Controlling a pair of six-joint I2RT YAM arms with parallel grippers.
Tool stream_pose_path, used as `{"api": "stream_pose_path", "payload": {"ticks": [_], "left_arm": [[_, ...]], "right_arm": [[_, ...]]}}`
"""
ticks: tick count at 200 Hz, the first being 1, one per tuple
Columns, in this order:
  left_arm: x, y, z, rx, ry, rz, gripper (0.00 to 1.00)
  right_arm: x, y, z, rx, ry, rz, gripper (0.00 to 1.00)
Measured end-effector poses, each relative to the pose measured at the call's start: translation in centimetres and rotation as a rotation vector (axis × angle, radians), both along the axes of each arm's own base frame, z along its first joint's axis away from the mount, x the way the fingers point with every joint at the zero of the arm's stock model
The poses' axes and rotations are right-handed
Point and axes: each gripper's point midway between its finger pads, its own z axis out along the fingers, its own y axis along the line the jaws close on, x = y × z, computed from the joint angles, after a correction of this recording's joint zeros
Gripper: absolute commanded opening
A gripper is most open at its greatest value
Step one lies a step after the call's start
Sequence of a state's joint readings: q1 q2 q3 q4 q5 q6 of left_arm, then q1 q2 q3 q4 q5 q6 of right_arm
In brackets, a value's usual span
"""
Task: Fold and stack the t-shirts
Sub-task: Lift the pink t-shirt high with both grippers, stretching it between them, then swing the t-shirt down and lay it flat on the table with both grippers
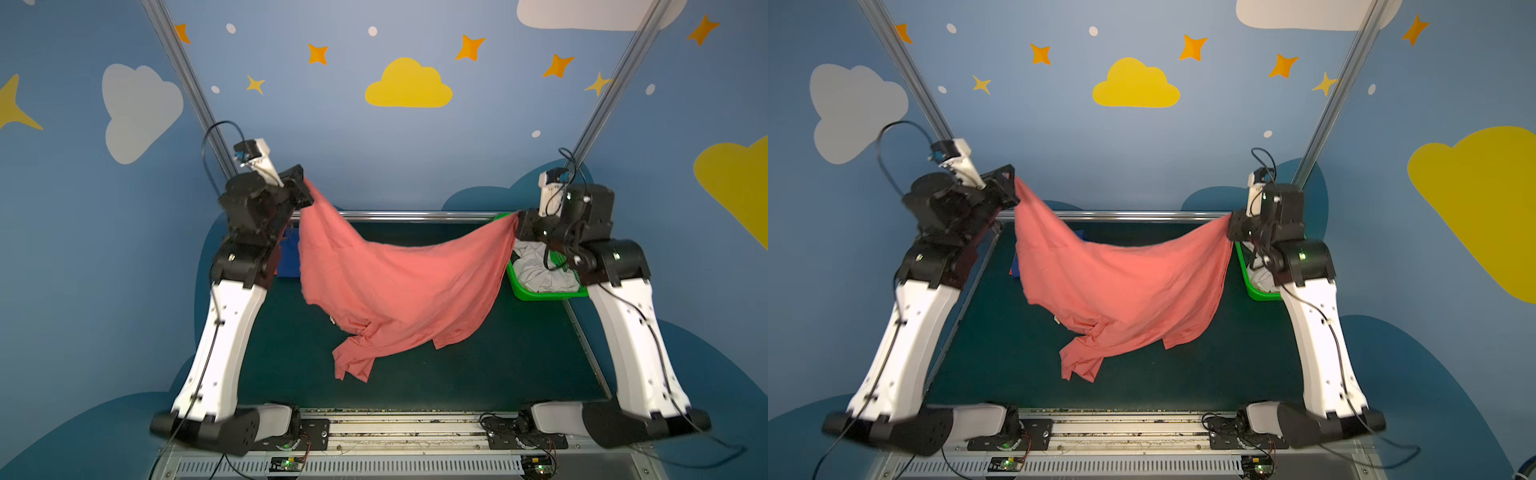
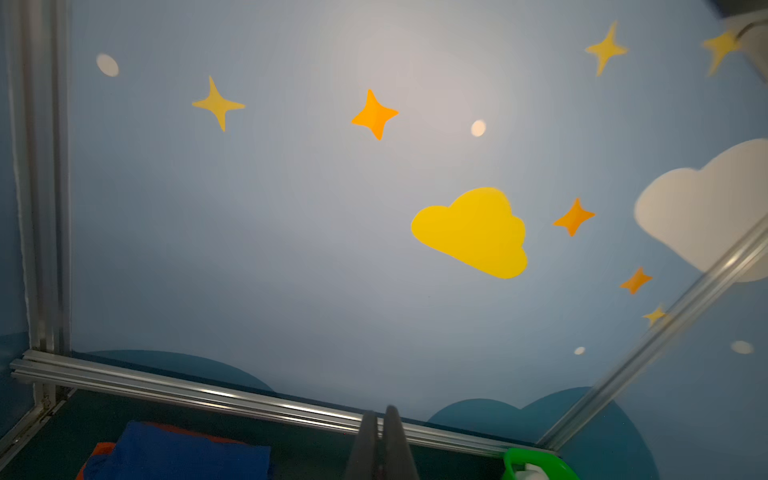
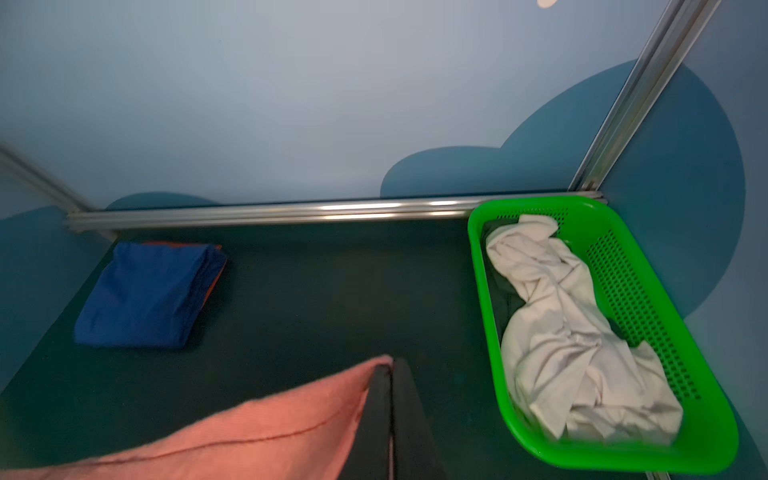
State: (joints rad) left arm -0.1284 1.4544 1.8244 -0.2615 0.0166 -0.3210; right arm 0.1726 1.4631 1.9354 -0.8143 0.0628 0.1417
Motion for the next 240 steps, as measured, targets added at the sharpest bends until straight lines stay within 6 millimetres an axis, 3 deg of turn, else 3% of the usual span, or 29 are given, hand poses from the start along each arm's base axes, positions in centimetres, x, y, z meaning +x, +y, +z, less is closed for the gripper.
{"api": "stream_pose_path", "payload": {"ticks": [13,21,30,43,64,85,98,117,131,145,162,180,195,210,225,240], "left_arm": [[3.9,-0.3,-0.1,0.010,0.021,0.005,0.05],[5.6,-0.6,0.9,0.010,0.007,-0.002,0.05],[6.6,-1.0,2.6,0.005,-0.025,-0.020,0.05],[6.5,-1.7,6.5,-0.009,-0.120,-0.060,0.05],[2.6,-2.4,13.7,-0.039,-0.321,-0.126,0.05],[-3.1,-2.6,18.6,-0.043,-0.463,-0.181,0.05],[-6.4,-2.8,20.1,-0.029,-0.504,-0.213,0.05],[-10.0,-3.4,20.2,0.014,-0.511,-0.264,0.05],[-11.8,-4.2,18.2,0.048,-0.482,-0.296,0.05],[-13.1,-4.9,14.4,0.083,-0.424,-0.322,0.05],[-13.9,-5.7,7.6,0.115,-0.312,-0.346,0.05],[-14.8,-6.0,-0.6,0.137,-0.179,-0.347,0.05],[-15.9,-5.8,-8.0,0.147,-0.044,-0.337,0.05],[-17.1,-5.7,-14.0,0.144,0.074,-0.331,0.05],[-18.3,-5.7,-19.1,0.128,0.181,-0.327,0.05],[-19.2,-5.8,-23.0,0.103,0.266,-0.325,0.05]], "right_arm": [[3.4,-0.4,1.2,0.012,-0.019,-0.010,0.00],[4.7,-0.3,2.2,0.023,-0.042,-0.002,0.00],[5.7,-0.2,3.7,0.036,-0.081,0.011,0.00],[5.8,0.2,6.6,0.055,-0.153,0.040,0.00],[3.4,0.9,12.0,0.075,-0.299,0.098,0.00],[-0.4,1.3,15.9,0.083,-0.412,0.149,0.00],[-2.7,1.3,17.0,0.081,-0.454,0.169,0.00],[-5.4,1.3,16.2,0.076,-0.463,0.190,0.00],[-6.6,1.4,13.9,0.073,-0.434,0.201,0.00],[-7.5,1.7,10.4,0.073,-0.377,0.217,0.00],[-8.1,2.4,4.5,0.073,-0.268,0.235,0.00],[-9.2,3.1,-3.3,0.076,-0.109,0.246,0.00],[-10.6,3.4,-9.9,0.081,0.039,0.246,0.00],[-12.4,3.7,-15.7,0.098,0.184,0.241,0.00],[-14.0,3.8,-19.9,0.109,0.306,0.223,0.00],[-15.2,3.6,-22.8,0.114,0.405,0.195,0.00]]}}
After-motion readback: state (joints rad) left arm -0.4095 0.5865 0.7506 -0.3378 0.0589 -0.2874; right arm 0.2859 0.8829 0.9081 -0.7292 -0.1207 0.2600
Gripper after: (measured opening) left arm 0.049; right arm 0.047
